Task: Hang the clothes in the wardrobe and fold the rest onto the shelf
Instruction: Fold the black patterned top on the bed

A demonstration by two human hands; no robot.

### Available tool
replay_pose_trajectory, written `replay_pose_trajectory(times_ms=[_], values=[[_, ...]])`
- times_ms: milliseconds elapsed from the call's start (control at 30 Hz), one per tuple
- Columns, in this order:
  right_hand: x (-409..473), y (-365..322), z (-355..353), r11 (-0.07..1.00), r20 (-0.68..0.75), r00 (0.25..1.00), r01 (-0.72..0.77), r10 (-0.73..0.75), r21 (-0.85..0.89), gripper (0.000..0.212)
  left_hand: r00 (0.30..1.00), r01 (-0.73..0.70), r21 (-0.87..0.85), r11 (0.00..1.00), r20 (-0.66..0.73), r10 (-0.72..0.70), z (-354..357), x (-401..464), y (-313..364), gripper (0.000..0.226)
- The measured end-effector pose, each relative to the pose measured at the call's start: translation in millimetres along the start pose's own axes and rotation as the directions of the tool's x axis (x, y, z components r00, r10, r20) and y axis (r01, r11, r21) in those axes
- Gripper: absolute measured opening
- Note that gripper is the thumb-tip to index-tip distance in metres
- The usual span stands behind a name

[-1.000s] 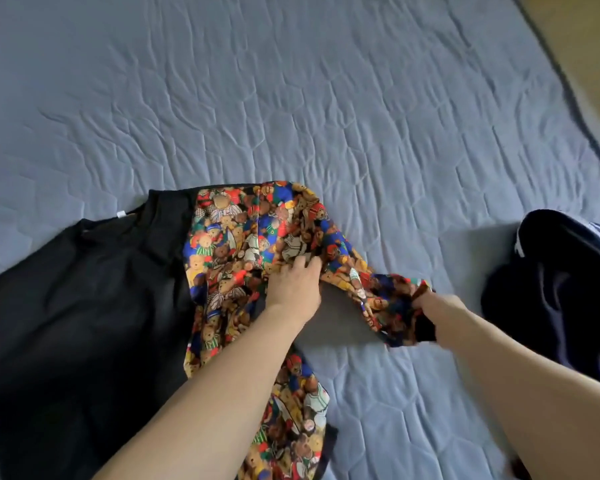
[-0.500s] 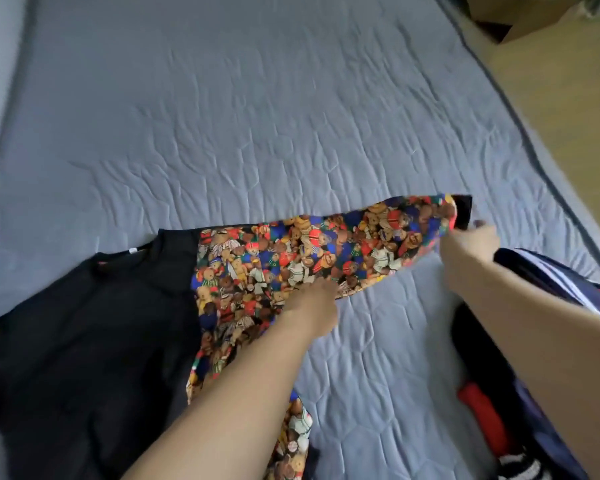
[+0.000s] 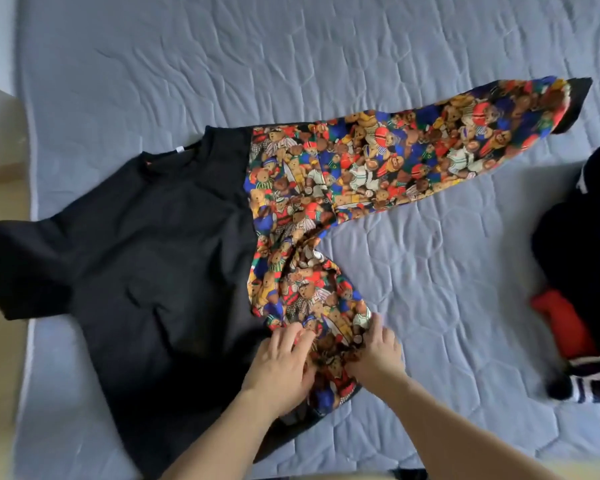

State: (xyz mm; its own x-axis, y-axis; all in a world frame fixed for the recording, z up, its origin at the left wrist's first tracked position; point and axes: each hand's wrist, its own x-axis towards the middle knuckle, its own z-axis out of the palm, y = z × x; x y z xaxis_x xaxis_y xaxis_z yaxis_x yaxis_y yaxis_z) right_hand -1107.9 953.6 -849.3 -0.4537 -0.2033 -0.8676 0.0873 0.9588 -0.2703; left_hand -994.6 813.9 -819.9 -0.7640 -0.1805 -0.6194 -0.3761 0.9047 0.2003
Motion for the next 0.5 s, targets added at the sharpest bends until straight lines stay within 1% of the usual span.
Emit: replay_pose_trajectory(times_ms=[33, 67, 100, 133, 167, 200, 233, 267, 300, 333, 367, 400, 433, 467, 500], values=[[3, 1, 0, 0.999, -0.011, 1.000, -0.029, 0.029, 0.018, 0.087, 0.997, -0.016, 0.007, 1.000, 0.075, 0.015, 11, -9, -1, 0.061], [6, 2, -2, 1.000, -0.026, 0.999, -0.027, 0.027, 0.011, 0.078, 0.992, -0.014, 0.019, 1.000, 0.123, 0.012, 21, -16, -2, 0.065], [8, 3, -2, 1.000, -0.019, 1.000, -0.005, 0.005, -0.019, 0.071, 0.987, 0.002, 0.029, 1.000, 0.161, -0.006, 29, -23, -2, 0.070], [9, 4, -3, 0.997, -0.020, 0.998, 0.057, -0.058, -0.047, 0.067, 0.978, 0.029, 0.023, 0.999, 0.205, -0.033, 35, -26, -1, 0.075], [12, 5, -6, 0.992, 0.000, 0.993, 0.119, -0.119, -0.048, 0.067, 0.969, 0.054, 0.007, 0.999, 0.242, -0.054, 40, -26, 1, 0.080], [12, 6, -6, 0.984, 0.032, 0.983, 0.180, -0.180, -0.004, 0.069, 0.961, 0.076, -0.015, 0.997, 0.268, -0.070, 41, -27, 3, 0.085], [11, 7, -6, 0.977, 0.092, 0.975, 0.197, -0.204, 0.082, 0.074, 0.956, 0.101, -0.037, 0.994, 0.280, -0.087, 43, -29, 6, 0.089], [8, 7, -6, 0.966, 0.156, 0.963, 0.192, -0.219, 0.175, 0.081, 0.955, 0.129, -0.051, 0.990, 0.277, -0.110, 42, -30, 10, 0.090], [8, 8, -4, 0.967, 0.205, 0.956, 0.171, -0.210, 0.190, 0.084, 0.955, 0.152, -0.047, 0.987, 0.262, -0.135, 42, -31, 13, 0.089], [7, 7, -2, 0.981, 0.240, 0.957, 0.135, -0.166, 0.141, 0.083, 0.957, 0.175, -0.040, 0.984, 0.241, -0.161, 40, -33, 17, 0.087], [6, 7, -1, 0.994, 0.269, 0.957, 0.110, -0.112, 0.022, 0.078, 0.959, 0.192, -0.034, 0.981, 0.217, -0.180, 39, -36, 20, 0.085], [5, 9, 1, 0.987, 0.255, 0.965, 0.094, -0.058, -0.130, 0.070, 0.964, 0.197, -0.027, 0.980, 0.189, -0.189, 40, -39, 22, 0.083], [2, 11, 4, 0.968, 0.218, 0.975, 0.098, -0.047, -0.231, 0.062, 0.973, 0.183, -0.019, 0.983, 0.146, -0.178, 40, -43, 22, 0.083], [-4, 14, 4, 0.957, 0.186, 0.979, 0.130, -0.083, -0.261, 0.058, 0.986, 0.148, -0.009, 0.989, 0.082, -0.147, 40, -47, 21, 0.084], [-4, 17, 4, 0.956, 0.168, 0.977, 0.171, -0.133, -0.239, 0.059, 0.995, 0.097, -0.012, 0.995, 0.014, -0.097, 43, -51, 20, 0.083]])
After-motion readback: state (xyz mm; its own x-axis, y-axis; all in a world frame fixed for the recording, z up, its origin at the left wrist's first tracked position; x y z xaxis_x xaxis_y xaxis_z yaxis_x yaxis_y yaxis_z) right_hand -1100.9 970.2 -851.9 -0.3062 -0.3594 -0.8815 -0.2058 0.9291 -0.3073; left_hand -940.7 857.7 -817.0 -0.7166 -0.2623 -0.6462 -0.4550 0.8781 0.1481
